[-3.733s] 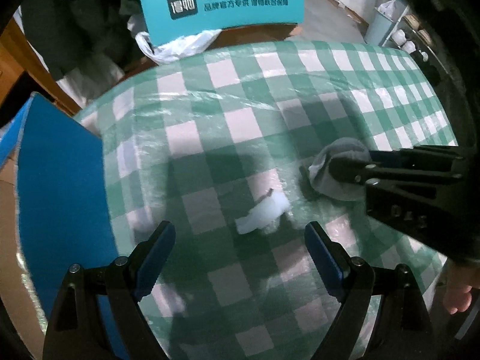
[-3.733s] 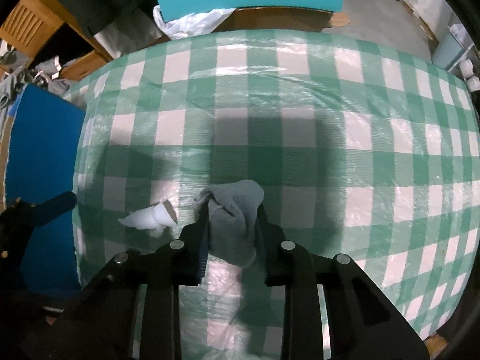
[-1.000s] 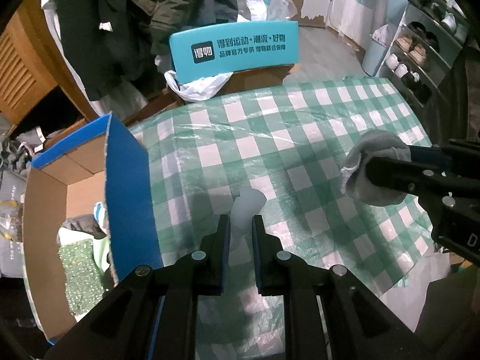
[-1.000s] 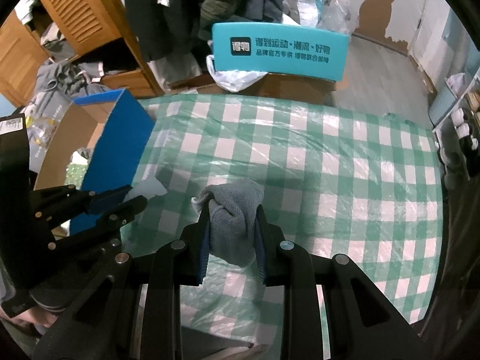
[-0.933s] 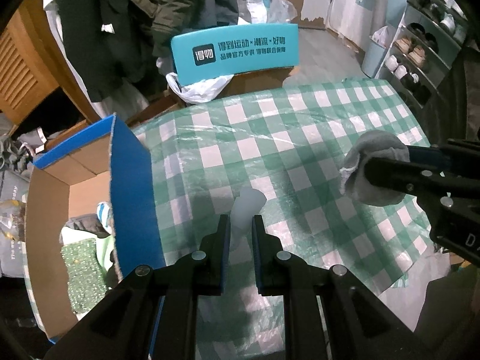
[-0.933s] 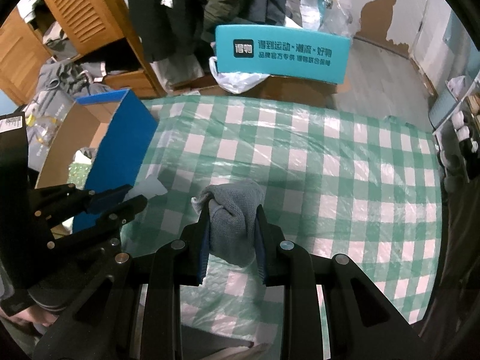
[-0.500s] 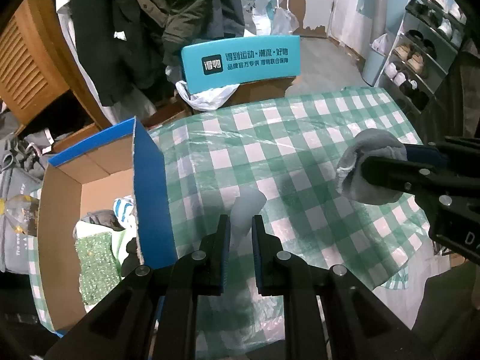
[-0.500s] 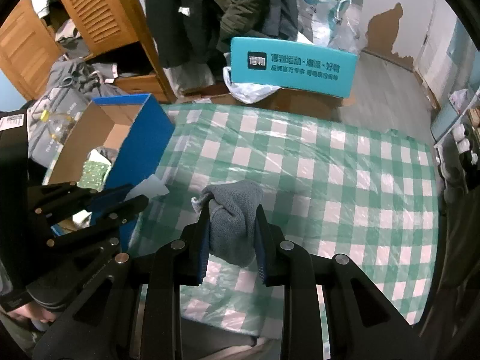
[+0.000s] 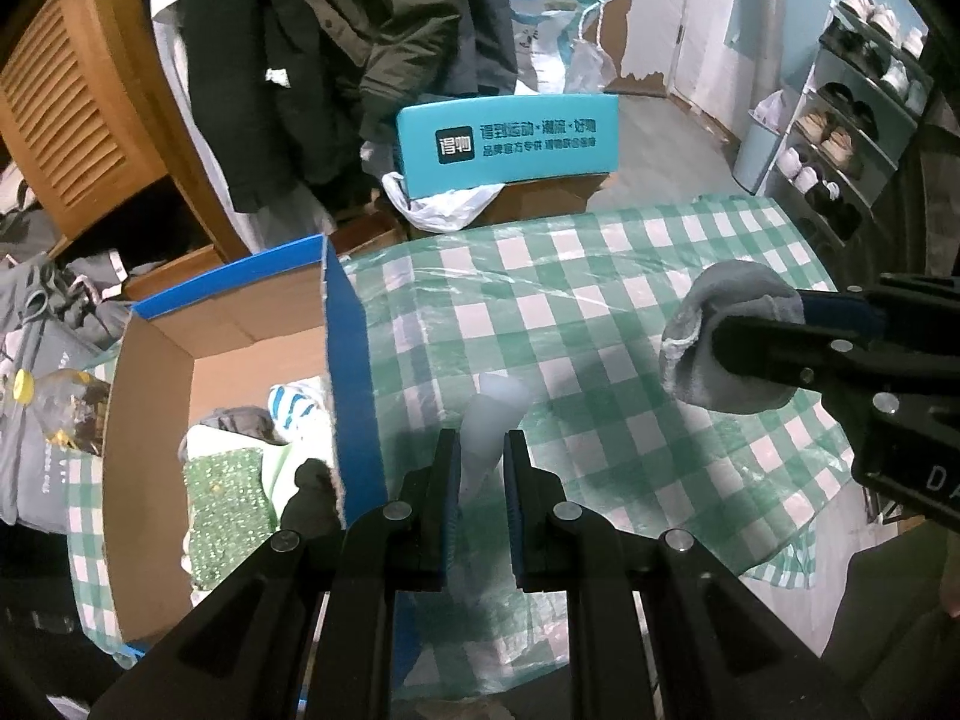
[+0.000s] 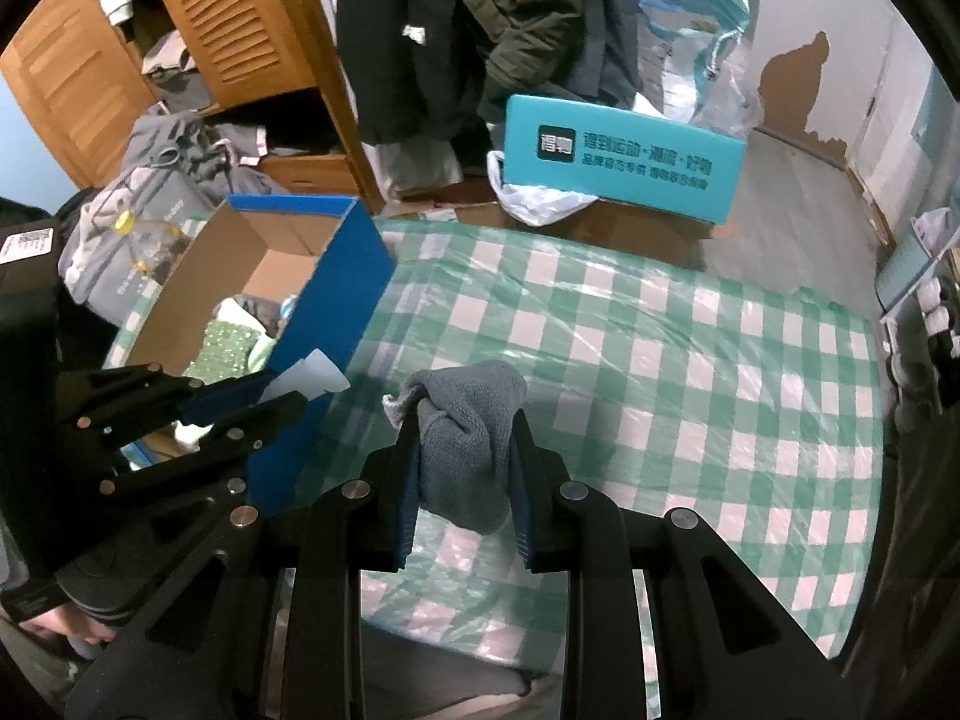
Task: Organize soft objects
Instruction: 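Carry the white sock with the left gripper while the right carries the grey sock to the box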
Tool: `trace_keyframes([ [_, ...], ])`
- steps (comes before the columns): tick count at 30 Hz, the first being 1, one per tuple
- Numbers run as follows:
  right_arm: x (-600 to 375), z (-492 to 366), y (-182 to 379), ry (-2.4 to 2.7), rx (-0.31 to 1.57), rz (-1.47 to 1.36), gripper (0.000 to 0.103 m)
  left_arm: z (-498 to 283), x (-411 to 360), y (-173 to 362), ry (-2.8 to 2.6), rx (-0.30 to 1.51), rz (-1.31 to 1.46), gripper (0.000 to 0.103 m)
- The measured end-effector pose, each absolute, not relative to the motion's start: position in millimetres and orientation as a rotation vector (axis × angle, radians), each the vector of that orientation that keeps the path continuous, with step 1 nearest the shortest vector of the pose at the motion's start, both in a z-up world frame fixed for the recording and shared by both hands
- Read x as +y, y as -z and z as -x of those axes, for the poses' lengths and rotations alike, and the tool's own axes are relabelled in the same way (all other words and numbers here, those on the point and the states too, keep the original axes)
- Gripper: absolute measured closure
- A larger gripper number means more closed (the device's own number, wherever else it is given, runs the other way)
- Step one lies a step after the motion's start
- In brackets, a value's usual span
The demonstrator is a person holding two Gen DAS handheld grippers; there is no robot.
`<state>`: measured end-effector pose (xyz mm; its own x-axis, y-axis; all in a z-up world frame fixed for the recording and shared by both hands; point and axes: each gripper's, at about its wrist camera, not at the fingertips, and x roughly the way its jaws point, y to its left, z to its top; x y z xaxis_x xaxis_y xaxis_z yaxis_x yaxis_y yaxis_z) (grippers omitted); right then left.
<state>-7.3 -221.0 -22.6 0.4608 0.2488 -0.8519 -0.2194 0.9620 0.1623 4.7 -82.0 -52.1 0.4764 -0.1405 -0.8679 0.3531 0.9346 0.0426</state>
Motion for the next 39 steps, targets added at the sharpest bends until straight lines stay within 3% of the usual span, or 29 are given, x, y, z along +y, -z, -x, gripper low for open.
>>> trace_keyframes([
  [39,-87.2,-17.3,19.4,-0.483,1.084,0.046,0.079,-5.5,49.2,51.8,0.128,1.036,-0.071,0.089],
])
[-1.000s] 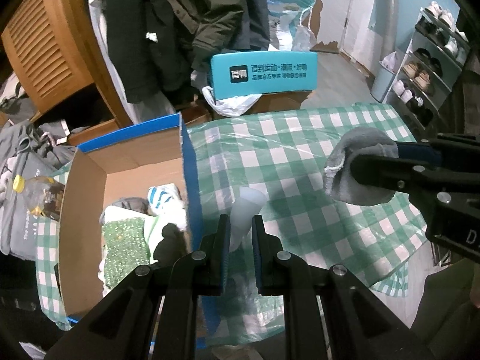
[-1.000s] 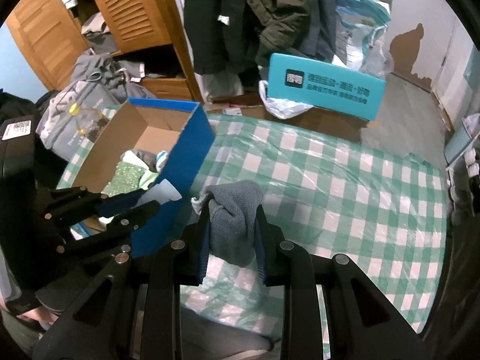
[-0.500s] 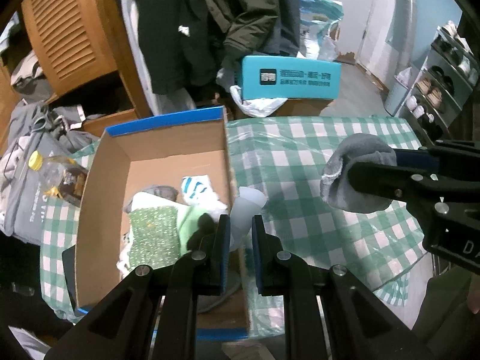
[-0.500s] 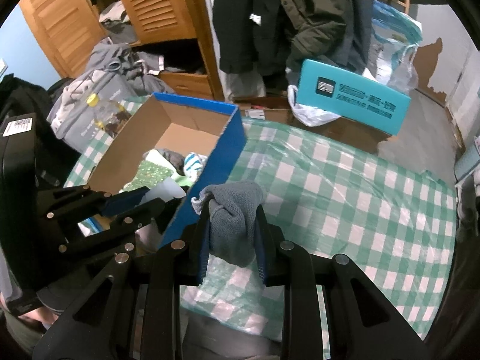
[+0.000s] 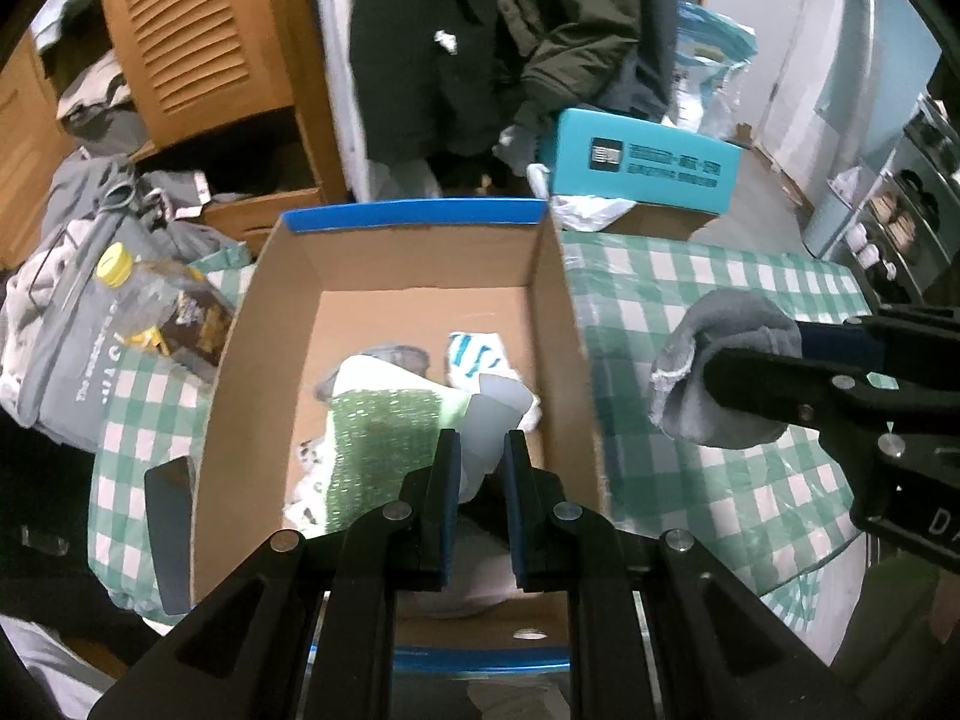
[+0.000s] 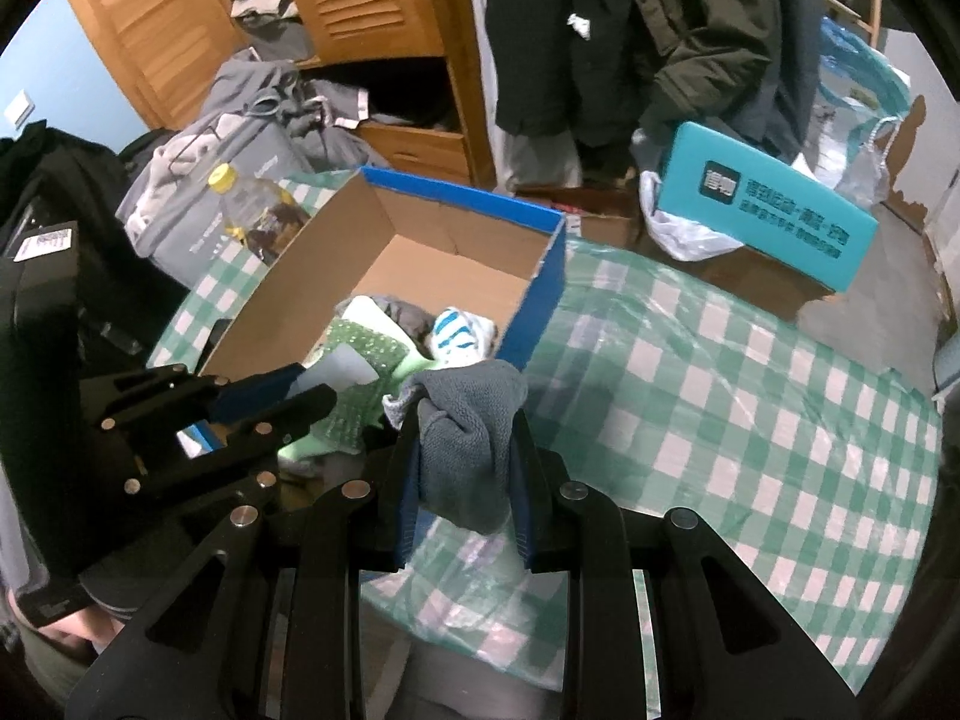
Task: Organize soft objects
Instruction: 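Carry the white sock with the left gripper while the right carries the grey sock to the box, then lower both socks into the box and open both grippers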
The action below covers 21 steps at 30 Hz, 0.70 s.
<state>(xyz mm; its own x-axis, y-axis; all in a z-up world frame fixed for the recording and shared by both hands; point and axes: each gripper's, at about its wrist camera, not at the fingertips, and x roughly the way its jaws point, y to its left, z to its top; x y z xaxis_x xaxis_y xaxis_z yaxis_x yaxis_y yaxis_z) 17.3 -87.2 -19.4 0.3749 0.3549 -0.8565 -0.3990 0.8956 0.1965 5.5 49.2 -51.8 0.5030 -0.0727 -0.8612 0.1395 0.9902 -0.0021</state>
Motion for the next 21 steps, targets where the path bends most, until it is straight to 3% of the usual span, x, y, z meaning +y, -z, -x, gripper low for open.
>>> trace_keyframes([
  [21,-25.7,-41.4,53.9,-0.549,1.168,0.078,0.079,-16.4,96.4,82.3,0.045,1.109,-0.025,0.088],
])
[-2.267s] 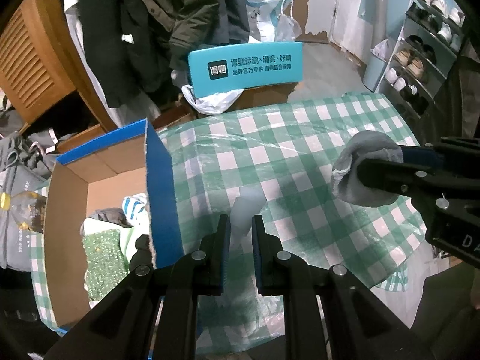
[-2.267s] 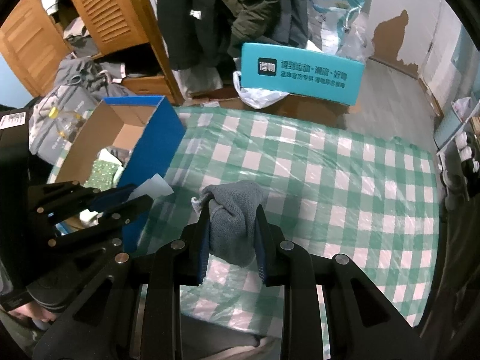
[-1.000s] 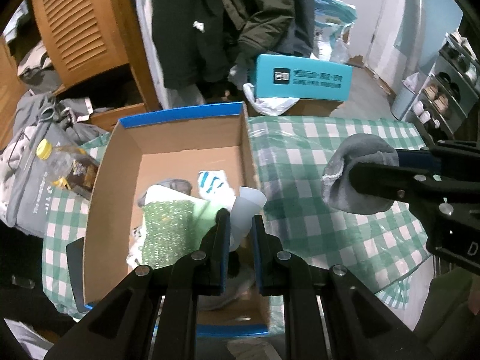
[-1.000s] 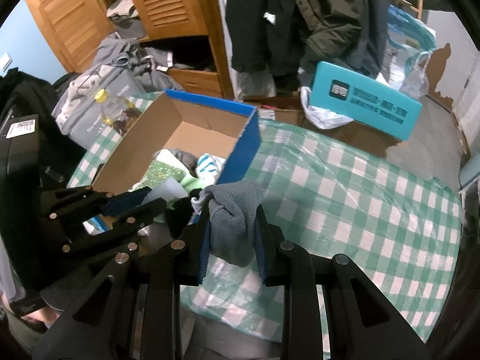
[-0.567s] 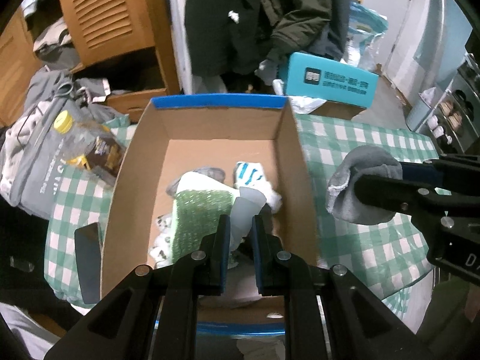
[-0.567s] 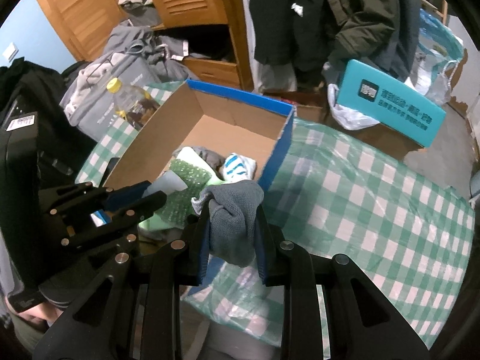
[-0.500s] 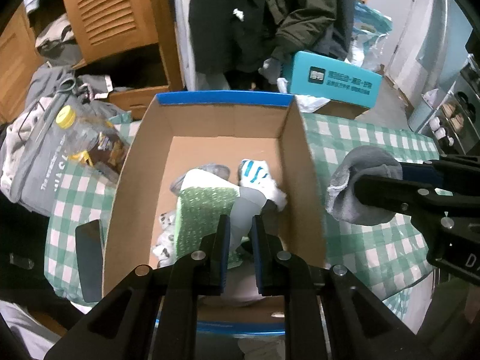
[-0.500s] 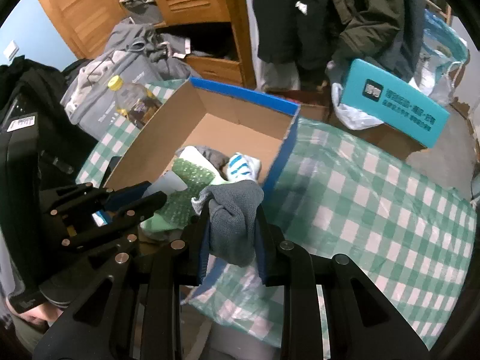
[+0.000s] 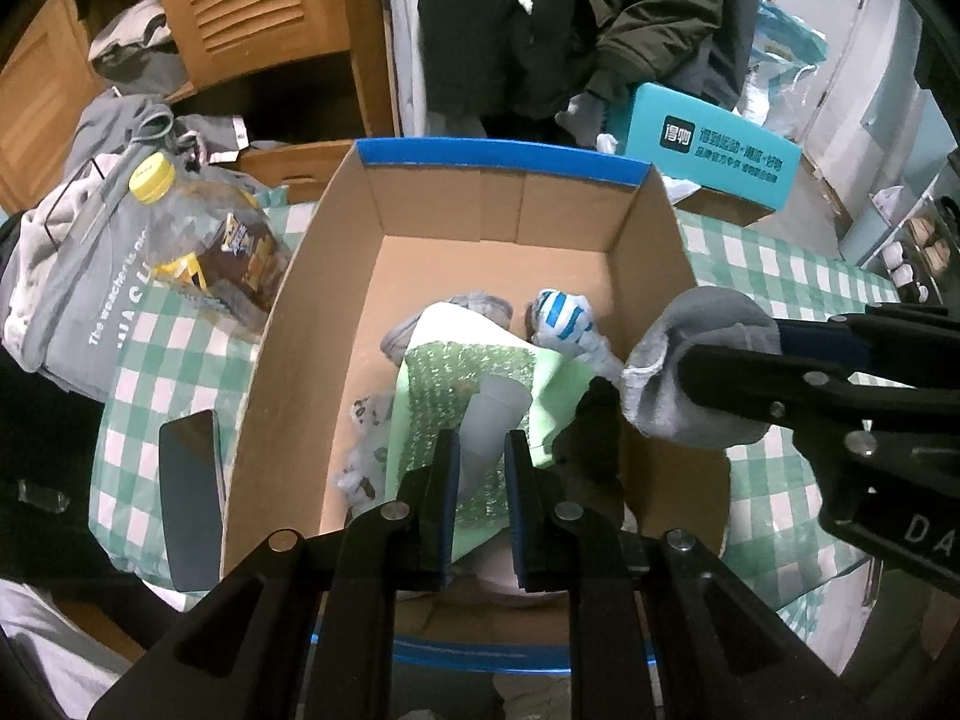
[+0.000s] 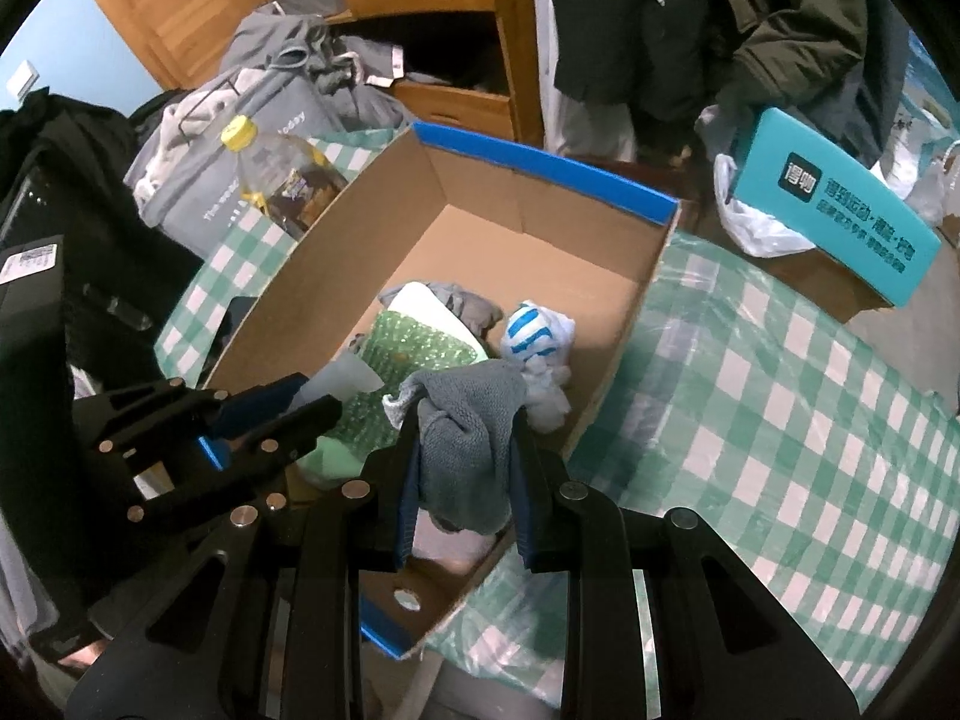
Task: Organize soft objects
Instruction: 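Lower both socks into the box and open both grippers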
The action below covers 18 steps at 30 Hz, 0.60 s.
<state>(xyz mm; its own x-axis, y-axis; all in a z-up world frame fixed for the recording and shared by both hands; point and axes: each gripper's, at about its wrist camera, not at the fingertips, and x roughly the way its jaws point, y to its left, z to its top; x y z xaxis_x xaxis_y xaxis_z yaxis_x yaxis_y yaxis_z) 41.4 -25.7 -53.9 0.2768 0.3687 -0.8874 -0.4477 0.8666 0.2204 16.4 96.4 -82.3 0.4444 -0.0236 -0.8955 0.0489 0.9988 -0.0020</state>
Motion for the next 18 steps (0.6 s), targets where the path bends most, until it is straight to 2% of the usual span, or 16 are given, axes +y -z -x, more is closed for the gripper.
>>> trace_keyframes([
  [10,-29.1,-51.1,64.6,-0.545,1.184,0.028,0.072,-21.0,101.2,87.4,0.022,1.132,-0.009,0.081],
  [12,-29.7,-51.2,64.7,-0.548,1.183,0.023,0.067,-21.1,101.4,86.9,0.015,1.127,-0.010,0.069],
  [14,-29.3,-50.9,63.4,-0.551,1.178,0.020,0.062,-21.1,102.0,85.7,0.010,1.122,-0.011,0.060],
  [18,-31.3,-50.8,59.3,-0.557,1.163,0.013,0.053,-20.2,101.9,83.5,0.007,1.119,-0.015,0.053],
])
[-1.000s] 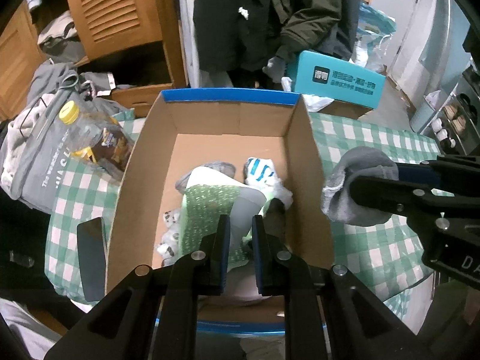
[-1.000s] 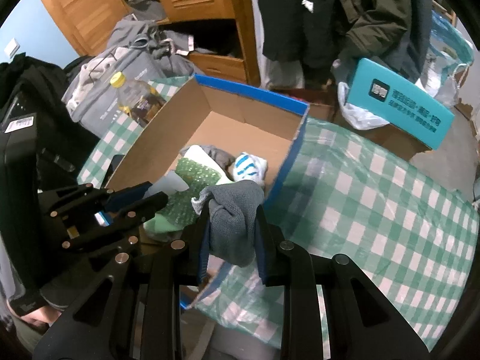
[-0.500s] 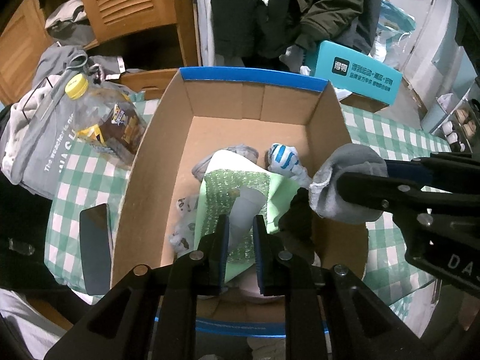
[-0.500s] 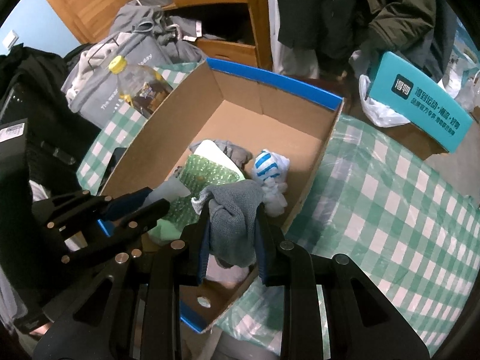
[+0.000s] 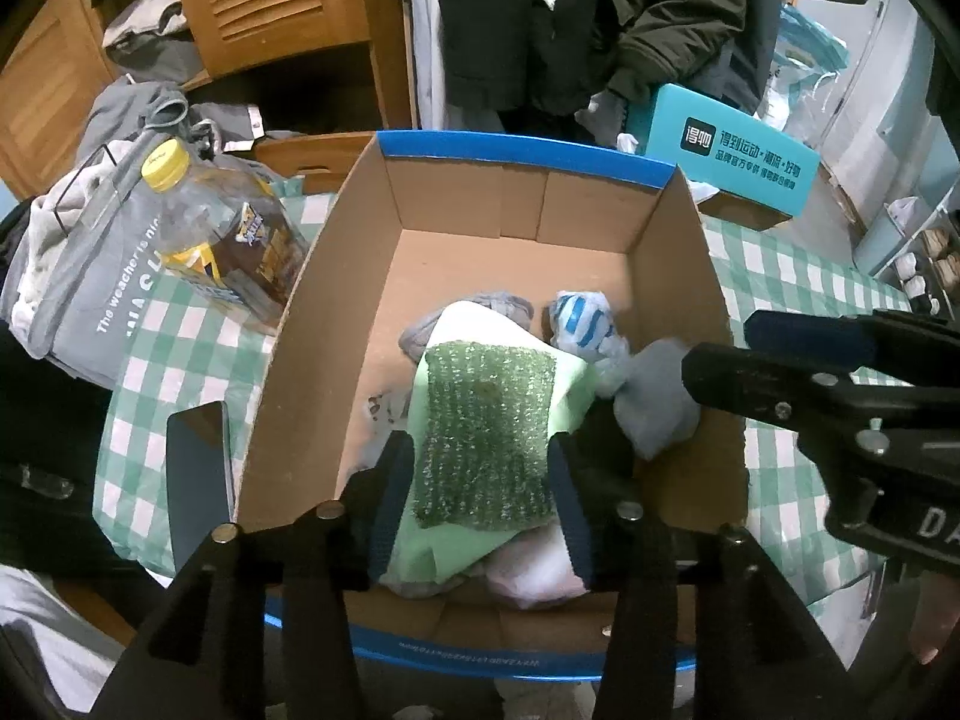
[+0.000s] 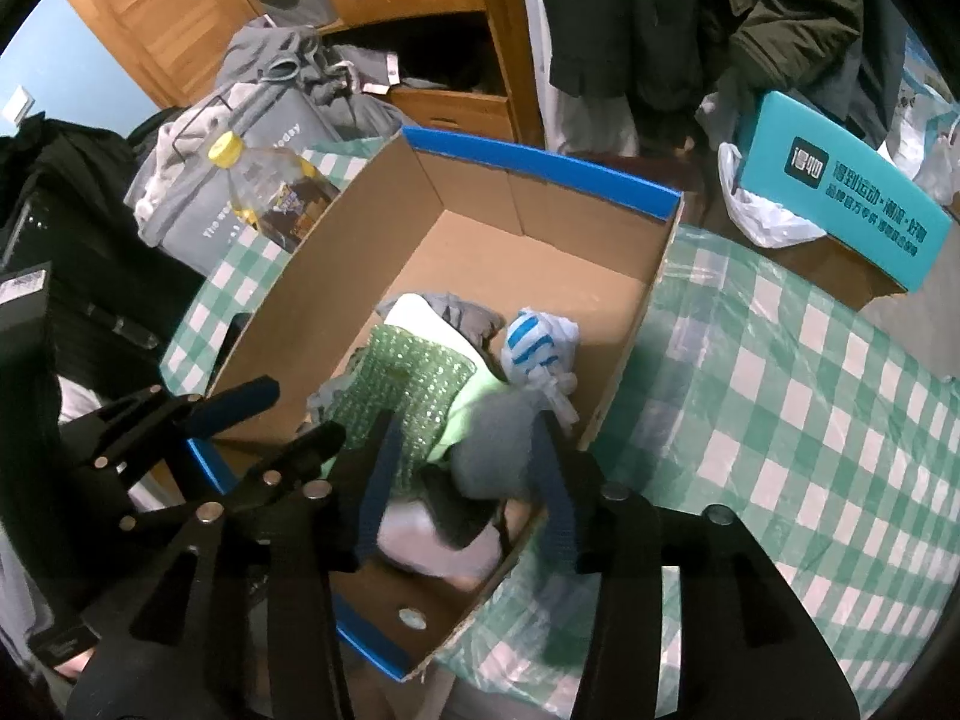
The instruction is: Organize soft objects
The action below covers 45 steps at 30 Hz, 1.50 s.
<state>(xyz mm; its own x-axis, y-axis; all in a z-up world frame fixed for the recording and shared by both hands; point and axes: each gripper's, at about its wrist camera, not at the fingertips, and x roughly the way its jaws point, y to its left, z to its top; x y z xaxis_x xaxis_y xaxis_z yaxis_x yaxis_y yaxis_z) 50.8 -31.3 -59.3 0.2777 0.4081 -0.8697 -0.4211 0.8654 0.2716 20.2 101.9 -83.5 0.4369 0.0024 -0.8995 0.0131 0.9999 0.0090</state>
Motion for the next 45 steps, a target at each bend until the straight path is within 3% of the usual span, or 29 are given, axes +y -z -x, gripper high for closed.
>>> trace_keyframes([
  [6,-36.2,-47.4,47.3,-0.534,1.138,0.010,0.041,-17.0,102.2,76.3,0.004,1.109,-0.017,0.049],
  [9,-42.5,-42.8,40.6,-0.498,1.130,0.019,0.037,-14.0,101.0,69.7,0.004,1.094,-0.023,0.041],
  [13,-56.4,-36.3,34.3,-0.462,1.121,0.012,0.037,-9.3,96.1,59.6,0.016,1.074,-0.040,0.038],
  [15,-62.9,-33.5,31.6,-0.450,1.116,0.006,0.037,-6.7,93.4,55.1,0.021,1.063,-0.046,0.030],
  [21,-81.3,-23.9,19.9,-0.419,1.090,-0.016,0.037,0.0,81.4,41.5,0.035,1.037,-0.083,0.021],
  [34,-103.3,2.1,-7.9,-0.399,1.011,0.017,0.036,11.4,66.5,22.2,0.017,0.997,-0.138,0.014],
  [39,-110.7,11.9,-18.0,-0.391,0.982,0.032,0.036,16.3,59.7,15.0,0.028,0.963,-0.151,0.003],
  [45,-118.4,20.9,-25.5,-0.383,0.948,0.045,0.036,21.5,47.1,6.6,0.049,0.940,-0.166,0.002],
])
